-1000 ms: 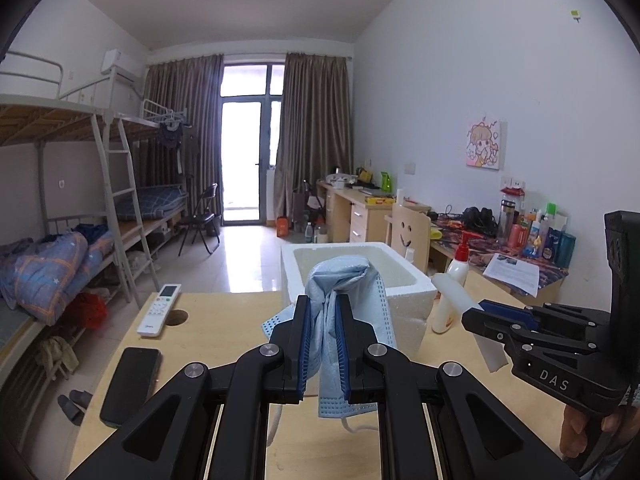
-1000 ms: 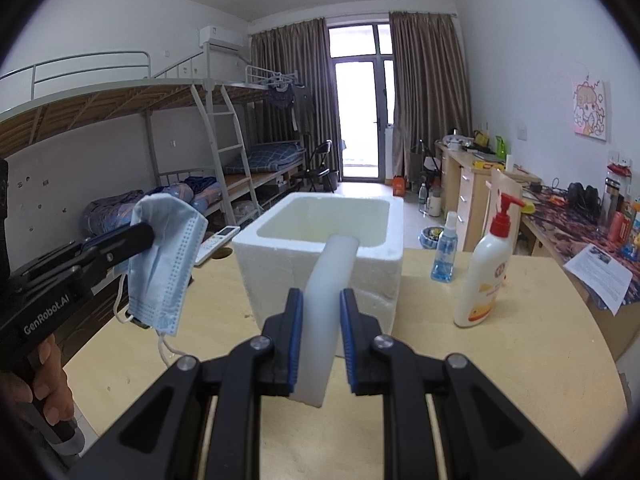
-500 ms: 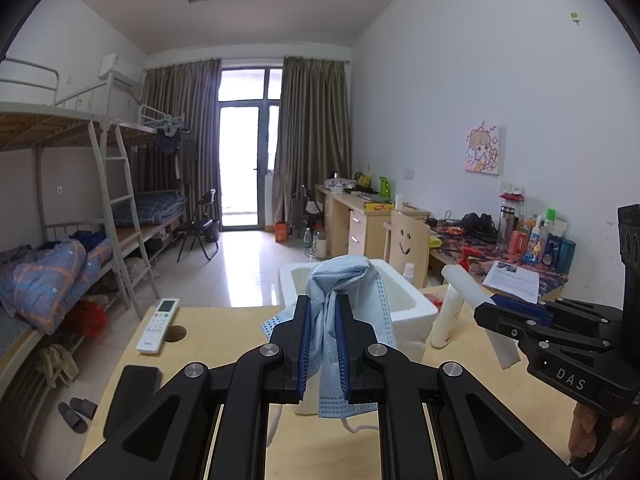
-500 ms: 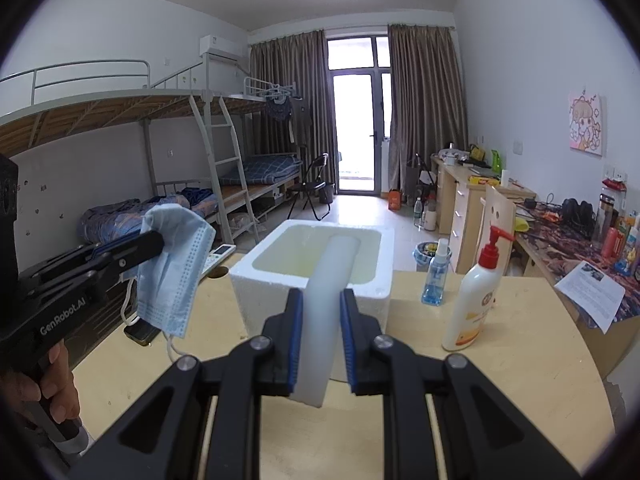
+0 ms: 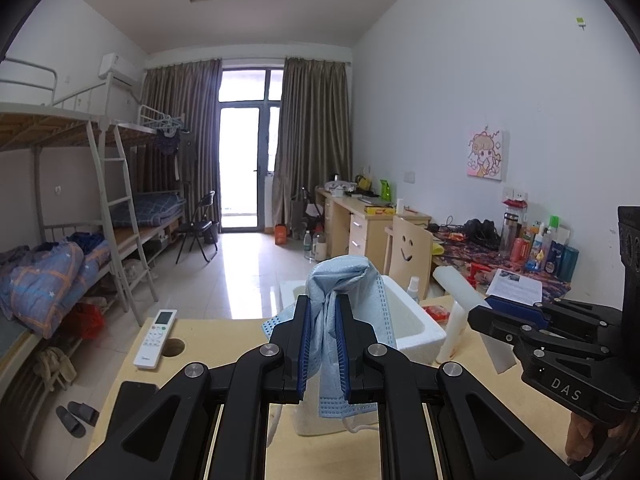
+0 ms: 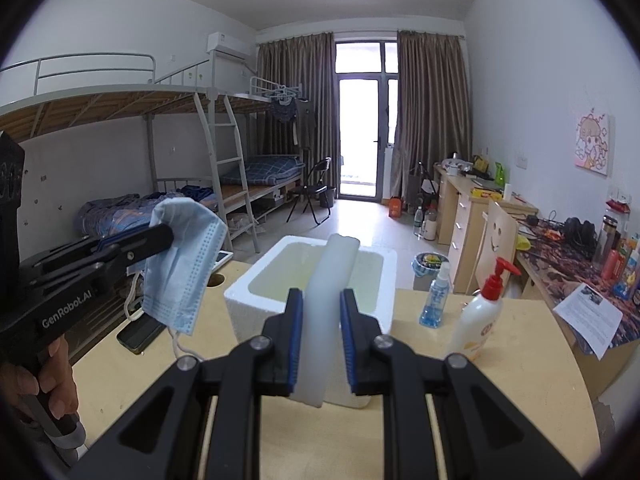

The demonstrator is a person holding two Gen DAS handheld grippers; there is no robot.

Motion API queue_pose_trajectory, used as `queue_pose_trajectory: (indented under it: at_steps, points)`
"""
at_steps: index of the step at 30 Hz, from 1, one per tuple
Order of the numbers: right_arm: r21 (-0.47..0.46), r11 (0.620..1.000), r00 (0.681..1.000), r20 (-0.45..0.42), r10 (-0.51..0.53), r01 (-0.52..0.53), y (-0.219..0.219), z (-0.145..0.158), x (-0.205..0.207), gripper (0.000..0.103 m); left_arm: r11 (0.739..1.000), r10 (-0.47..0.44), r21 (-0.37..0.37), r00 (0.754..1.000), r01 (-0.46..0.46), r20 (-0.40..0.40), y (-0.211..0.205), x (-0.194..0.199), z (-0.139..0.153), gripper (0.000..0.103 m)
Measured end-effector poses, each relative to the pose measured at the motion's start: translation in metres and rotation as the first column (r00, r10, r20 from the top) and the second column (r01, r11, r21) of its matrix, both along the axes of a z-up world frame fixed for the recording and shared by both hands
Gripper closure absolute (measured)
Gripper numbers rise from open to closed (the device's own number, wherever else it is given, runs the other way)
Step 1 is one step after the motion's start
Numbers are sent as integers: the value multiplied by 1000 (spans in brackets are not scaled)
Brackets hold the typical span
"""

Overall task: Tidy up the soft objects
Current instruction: 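Carry the blue mask and white foam tube over the white foam box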

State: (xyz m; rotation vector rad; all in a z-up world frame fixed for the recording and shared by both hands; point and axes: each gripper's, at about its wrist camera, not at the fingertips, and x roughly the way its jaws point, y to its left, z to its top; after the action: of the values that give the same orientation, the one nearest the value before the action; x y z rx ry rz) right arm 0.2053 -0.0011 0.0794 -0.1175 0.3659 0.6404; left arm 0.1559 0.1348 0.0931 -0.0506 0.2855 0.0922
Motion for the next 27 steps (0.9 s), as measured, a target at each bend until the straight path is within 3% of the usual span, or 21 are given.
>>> queue_pose_trajectory:
  at_steps: [27]
  points:
    - [-56, 997, 996, -76, 51, -55, 58, -18, 84, 81, 995, 98, 29, 995, -97, -28, 37, 42, -8, 90]
